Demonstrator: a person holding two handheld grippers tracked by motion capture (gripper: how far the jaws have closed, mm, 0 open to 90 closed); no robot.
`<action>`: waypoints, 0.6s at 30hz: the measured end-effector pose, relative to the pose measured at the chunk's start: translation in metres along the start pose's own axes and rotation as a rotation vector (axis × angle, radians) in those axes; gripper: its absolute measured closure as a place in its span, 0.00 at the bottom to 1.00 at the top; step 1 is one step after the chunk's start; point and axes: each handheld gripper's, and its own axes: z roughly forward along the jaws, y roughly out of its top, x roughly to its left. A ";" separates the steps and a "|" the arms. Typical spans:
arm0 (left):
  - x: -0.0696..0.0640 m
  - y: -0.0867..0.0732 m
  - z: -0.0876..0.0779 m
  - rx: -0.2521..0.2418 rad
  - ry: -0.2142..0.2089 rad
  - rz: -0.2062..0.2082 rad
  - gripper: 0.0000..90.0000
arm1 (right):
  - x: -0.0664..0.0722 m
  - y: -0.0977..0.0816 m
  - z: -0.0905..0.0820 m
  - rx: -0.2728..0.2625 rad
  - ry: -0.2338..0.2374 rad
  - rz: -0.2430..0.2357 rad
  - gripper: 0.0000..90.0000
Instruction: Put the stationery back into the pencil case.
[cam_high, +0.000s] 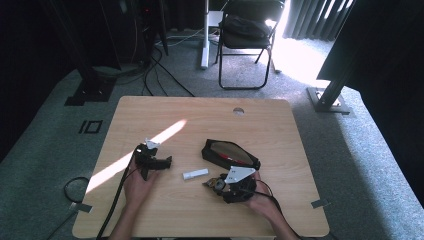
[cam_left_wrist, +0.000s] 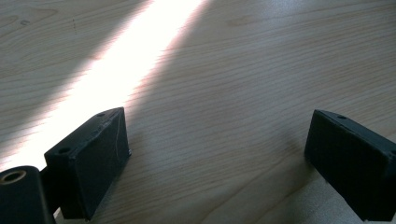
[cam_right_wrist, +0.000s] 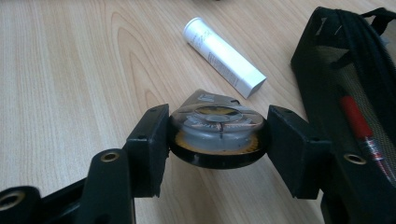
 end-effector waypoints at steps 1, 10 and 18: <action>0.000 0.000 0.000 0.000 0.000 0.000 0.07 | 0.000 0.000 -0.001 -0.001 -0.001 0.000 0.46; 0.000 0.000 0.000 0.000 0.000 0.000 0.07 | -0.004 0.002 -0.005 -0.013 -0.010 0.002 0.46; 0.000 0.000 0.000 0.000 0.000 0.000 0.07 | -0.006 0.005 -0.009 -0.020 -0.021 -0.001 0.46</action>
